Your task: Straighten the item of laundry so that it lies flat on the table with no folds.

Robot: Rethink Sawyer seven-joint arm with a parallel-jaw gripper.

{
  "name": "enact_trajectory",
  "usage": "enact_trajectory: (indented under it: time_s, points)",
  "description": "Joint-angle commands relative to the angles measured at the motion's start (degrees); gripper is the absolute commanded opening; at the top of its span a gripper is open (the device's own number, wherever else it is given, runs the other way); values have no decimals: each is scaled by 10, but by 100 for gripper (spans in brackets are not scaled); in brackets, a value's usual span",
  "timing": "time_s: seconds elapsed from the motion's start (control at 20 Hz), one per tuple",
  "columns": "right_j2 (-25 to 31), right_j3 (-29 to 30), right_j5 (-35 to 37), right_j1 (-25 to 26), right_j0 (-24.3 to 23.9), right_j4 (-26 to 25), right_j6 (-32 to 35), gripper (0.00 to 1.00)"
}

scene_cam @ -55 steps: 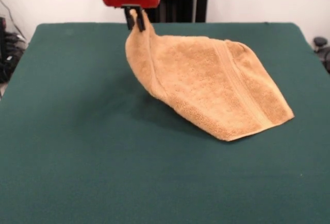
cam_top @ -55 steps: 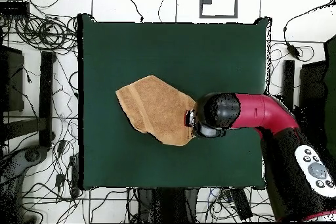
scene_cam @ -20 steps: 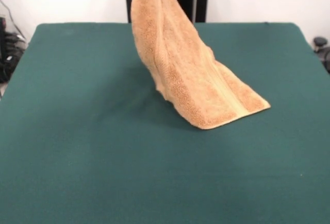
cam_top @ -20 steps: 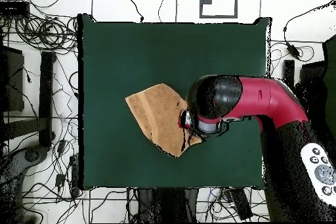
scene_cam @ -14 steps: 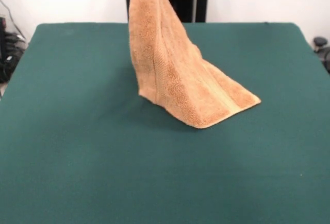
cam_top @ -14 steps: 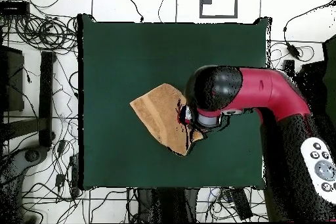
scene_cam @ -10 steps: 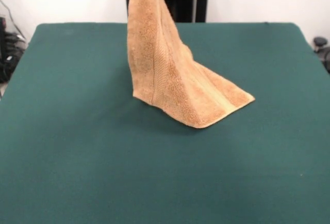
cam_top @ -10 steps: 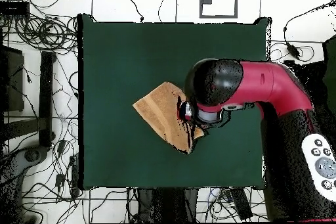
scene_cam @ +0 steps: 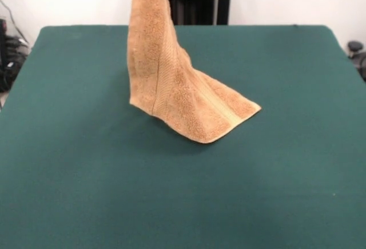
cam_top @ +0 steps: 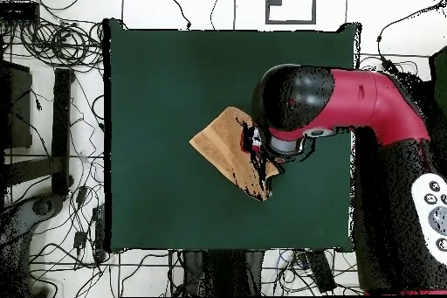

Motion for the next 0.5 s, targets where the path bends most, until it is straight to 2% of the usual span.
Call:
enact_trajectory:
  time_s: [0.05, 0.25, 0.5]
  points:
    - [55, 70, -84, 14, -3, -22, -154, 0]
    - [58, 129, -188, 20, -29, -44, -160, 0]
    - [61, 169, -313, 36, -56, -115, -187, 0]
